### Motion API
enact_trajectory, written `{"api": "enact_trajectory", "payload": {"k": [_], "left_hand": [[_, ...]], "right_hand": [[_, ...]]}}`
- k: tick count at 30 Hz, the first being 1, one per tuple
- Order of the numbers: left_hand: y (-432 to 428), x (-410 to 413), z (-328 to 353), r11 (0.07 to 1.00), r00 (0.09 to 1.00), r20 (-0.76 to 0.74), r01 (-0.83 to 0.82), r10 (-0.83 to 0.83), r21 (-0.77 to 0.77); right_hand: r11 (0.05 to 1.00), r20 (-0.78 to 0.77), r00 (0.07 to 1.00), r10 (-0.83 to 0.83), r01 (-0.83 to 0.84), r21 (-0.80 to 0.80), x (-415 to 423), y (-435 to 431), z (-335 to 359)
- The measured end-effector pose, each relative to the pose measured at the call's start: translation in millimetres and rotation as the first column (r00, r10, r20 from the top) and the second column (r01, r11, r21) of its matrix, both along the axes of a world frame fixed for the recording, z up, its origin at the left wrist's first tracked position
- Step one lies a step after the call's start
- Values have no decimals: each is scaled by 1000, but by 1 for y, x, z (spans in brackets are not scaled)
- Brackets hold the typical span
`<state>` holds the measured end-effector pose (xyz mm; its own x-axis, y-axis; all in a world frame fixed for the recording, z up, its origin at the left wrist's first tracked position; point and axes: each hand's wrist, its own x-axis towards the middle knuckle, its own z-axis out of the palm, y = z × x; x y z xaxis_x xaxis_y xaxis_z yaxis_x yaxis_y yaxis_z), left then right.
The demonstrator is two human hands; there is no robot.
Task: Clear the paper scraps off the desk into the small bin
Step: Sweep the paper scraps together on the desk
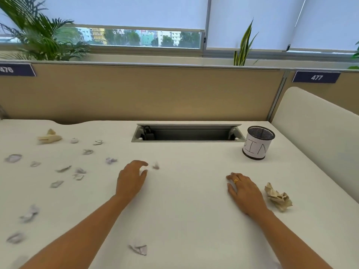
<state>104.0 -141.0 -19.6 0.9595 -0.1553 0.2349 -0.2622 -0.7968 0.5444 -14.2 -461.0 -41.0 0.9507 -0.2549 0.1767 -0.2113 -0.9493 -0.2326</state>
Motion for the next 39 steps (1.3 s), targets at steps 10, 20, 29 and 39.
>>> {"api": "enact_trajectory", "payload": {"k": [10, 20, 29, 39], "left_hand": [[102, -23, -24, 960, 975, 22, -223, 222, 169], [103, -20, -32, 909, 944, 72, -330, 322, 253], [102, -19, -33, 906, 941, 137, -336, 310, 258], [102, -17, -34, 890, 942, 99, -334, 319, 310]], "right_hand": [[995, -86, 992, -90, 93, 25, 34, 73, 15], [850, -37, 976, 216, -169, 498, 105, 201, 23], [867, -184, 894, 409, -318, 383, 162, 276, 21], [785, -375, 709, 597, -613, 91, 185, 316, 30]]}}
